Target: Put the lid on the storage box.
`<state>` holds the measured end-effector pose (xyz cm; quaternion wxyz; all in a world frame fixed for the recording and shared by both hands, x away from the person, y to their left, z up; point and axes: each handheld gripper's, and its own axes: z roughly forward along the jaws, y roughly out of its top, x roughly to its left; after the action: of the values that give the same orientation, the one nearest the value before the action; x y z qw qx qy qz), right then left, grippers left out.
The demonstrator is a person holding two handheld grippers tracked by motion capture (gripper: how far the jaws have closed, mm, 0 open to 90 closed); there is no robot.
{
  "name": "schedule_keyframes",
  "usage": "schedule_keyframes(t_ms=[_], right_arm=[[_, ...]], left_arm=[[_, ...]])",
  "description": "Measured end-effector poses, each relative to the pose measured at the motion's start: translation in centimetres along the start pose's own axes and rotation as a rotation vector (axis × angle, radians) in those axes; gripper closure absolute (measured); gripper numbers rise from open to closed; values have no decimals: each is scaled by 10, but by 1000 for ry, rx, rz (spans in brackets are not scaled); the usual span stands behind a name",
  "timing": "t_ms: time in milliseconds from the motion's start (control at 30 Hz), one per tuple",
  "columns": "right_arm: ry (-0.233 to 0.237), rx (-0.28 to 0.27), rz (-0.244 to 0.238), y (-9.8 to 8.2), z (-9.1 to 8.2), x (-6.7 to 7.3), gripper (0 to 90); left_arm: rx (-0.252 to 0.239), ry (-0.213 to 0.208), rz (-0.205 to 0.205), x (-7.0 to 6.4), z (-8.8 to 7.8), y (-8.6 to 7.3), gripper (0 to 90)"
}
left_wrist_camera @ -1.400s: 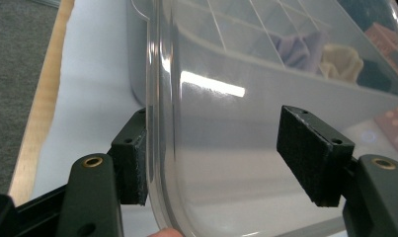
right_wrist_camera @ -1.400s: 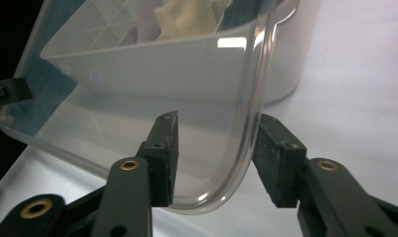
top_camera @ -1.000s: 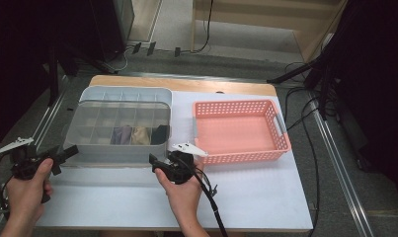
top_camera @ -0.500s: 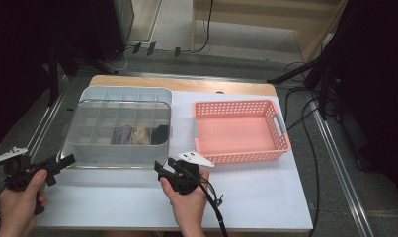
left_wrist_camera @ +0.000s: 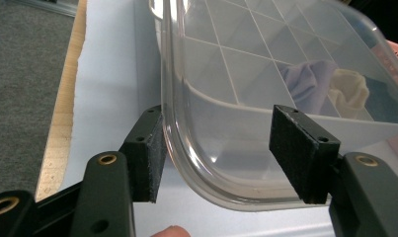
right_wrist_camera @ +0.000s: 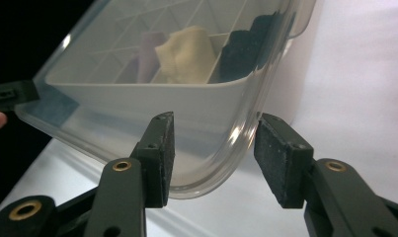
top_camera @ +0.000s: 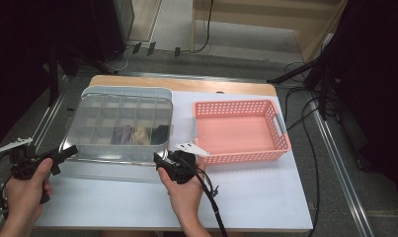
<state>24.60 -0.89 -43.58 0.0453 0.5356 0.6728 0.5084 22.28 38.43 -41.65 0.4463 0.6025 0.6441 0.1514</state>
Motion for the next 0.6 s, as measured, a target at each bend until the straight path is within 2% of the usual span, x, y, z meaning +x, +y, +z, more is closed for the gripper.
schedule_keyframes(t_ms=[133,200,333,600], right_arm=[[25,-1,-1,-2,-4,-1,457],[34,-2,5,-3,-6,-2,507],[25,-4,28,-2,-5,-1,536],[-1,3,11,4,0,-2,542]], left_arm=[[-9,-16,3,0,-3,-1,414],[-3,-7,9,-1,-3,-1,415],[4,-5,3,-1,-2,1,422],[-9,-18,-21,3,0,7,489]])
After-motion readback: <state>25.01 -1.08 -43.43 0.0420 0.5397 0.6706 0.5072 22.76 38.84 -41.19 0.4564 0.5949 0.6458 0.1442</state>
